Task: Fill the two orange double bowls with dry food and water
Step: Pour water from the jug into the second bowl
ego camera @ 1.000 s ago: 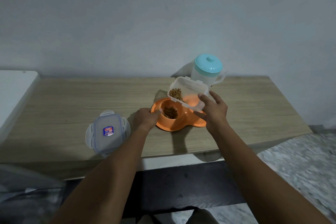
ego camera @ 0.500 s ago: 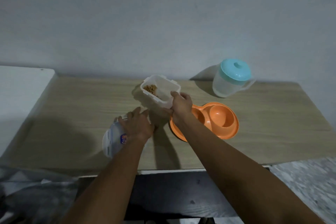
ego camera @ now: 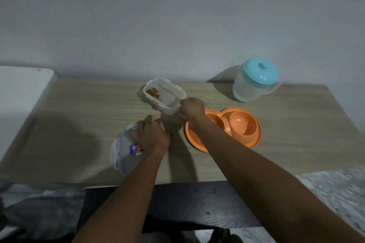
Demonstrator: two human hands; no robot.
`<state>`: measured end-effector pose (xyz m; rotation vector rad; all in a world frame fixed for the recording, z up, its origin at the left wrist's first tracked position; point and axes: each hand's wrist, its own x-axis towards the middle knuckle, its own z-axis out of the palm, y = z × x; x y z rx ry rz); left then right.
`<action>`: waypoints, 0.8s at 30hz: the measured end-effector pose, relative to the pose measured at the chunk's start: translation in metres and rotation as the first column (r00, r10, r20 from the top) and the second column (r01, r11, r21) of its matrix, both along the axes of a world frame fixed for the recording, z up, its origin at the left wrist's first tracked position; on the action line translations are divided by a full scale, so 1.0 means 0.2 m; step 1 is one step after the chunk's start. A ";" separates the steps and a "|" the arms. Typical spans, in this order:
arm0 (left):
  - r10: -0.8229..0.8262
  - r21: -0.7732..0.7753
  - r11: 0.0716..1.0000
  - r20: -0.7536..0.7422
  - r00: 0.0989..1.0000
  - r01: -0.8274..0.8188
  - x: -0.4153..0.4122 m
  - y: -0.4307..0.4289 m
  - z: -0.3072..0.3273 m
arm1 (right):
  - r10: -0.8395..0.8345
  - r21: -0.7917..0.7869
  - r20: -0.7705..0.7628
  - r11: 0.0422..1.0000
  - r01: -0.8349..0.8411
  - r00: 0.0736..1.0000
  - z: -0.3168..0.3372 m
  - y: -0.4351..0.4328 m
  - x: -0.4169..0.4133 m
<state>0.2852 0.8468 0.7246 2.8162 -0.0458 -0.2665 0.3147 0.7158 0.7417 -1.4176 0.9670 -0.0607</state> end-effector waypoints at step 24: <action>0.221 -0.359 0.895 -0.160 0.962 -0.265 -0.43 -0.76 0.11 | -0.031 -0.546 -0.115 0.837 -0.037 0.993 0.05 -1.23 -0.84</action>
